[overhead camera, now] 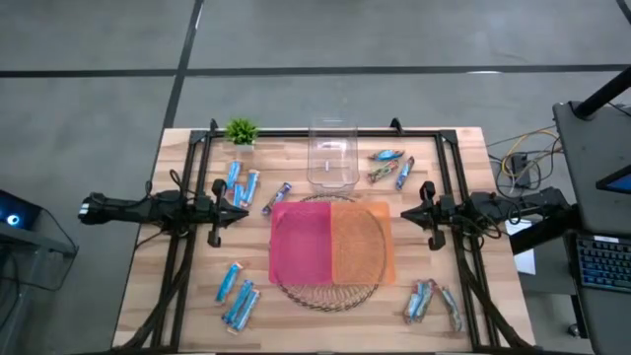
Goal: Pick and place Granola Bars by type
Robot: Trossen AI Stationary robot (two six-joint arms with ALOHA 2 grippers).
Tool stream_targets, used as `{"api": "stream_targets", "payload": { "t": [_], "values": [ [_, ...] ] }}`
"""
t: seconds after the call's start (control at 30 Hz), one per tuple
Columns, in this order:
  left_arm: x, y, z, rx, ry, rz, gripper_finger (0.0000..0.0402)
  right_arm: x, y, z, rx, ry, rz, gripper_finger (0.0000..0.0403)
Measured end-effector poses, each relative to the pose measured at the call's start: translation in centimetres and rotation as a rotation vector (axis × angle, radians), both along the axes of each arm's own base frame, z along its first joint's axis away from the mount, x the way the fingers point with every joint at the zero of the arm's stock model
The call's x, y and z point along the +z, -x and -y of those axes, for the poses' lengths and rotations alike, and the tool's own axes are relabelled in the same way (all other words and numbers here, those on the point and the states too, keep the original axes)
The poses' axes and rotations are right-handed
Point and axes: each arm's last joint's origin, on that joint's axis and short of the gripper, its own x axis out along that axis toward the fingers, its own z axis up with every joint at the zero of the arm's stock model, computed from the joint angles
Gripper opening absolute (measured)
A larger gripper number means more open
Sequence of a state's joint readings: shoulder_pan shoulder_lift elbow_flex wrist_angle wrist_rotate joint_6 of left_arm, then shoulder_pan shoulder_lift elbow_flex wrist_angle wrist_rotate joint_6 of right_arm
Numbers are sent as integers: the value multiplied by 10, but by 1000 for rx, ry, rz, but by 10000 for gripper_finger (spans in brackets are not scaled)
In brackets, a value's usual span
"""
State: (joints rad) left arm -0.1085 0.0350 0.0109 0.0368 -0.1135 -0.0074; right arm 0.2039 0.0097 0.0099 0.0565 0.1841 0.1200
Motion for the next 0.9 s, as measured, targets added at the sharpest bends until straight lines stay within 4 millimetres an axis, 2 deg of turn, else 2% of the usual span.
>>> {"api": "stream_targets", "payload": {
  "t": [0.13,0.53,0.9],
  "values": [
    [2,0,0,0,2,21,5,1,0,0,0,-2,9,8],
    [24,3,0,0,32,254,5,11,1,0,8,-97,112,8],
    [25,4,-1,-22,390,271,5,22,4,2,-8,-173,225,8]
  ]
}}
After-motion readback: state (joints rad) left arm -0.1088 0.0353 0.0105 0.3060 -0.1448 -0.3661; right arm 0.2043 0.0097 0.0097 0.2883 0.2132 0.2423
